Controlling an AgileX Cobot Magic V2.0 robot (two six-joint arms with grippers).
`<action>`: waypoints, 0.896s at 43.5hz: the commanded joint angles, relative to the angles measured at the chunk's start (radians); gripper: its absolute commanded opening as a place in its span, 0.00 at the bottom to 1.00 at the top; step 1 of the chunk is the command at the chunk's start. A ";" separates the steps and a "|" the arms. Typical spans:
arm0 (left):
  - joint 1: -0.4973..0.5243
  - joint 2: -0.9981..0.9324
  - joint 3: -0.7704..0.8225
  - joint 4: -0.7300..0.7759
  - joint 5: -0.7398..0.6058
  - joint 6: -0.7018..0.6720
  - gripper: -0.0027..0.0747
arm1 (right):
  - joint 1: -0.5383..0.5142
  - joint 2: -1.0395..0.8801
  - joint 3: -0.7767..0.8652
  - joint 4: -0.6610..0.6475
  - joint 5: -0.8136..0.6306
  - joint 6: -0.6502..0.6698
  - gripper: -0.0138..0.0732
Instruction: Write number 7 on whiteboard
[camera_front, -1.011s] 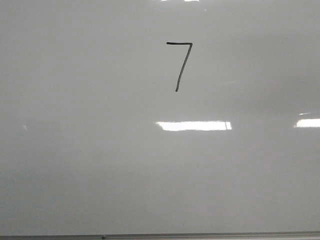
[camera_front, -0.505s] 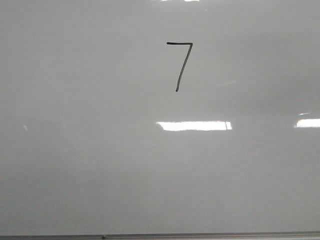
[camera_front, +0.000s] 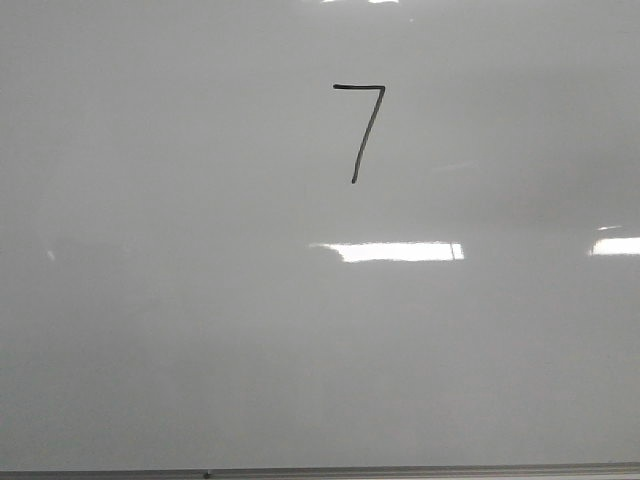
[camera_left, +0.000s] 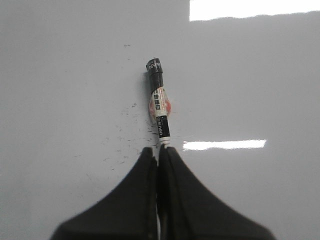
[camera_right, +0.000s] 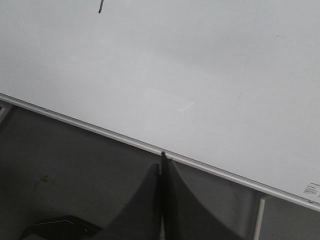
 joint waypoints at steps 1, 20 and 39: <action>0.003 -0.014 0.014 -0.009 -0.092 -0.002 0.01 | -0.007 -0.004 -0.024 -0.011 -0.059 0.000 0.08; 0.003 -0.014 0.014 -0.009 -0.092 -0.002 0.01 | -0.258 -0.375 0.469 -0.026 -0.677 -0.008 0.08; 0.003 -0.014 0.014 -0.009 -0.092 -0.002 0.01 | -0.317 -0.560 0.851 -0.026 -1.019 -0.008 0.08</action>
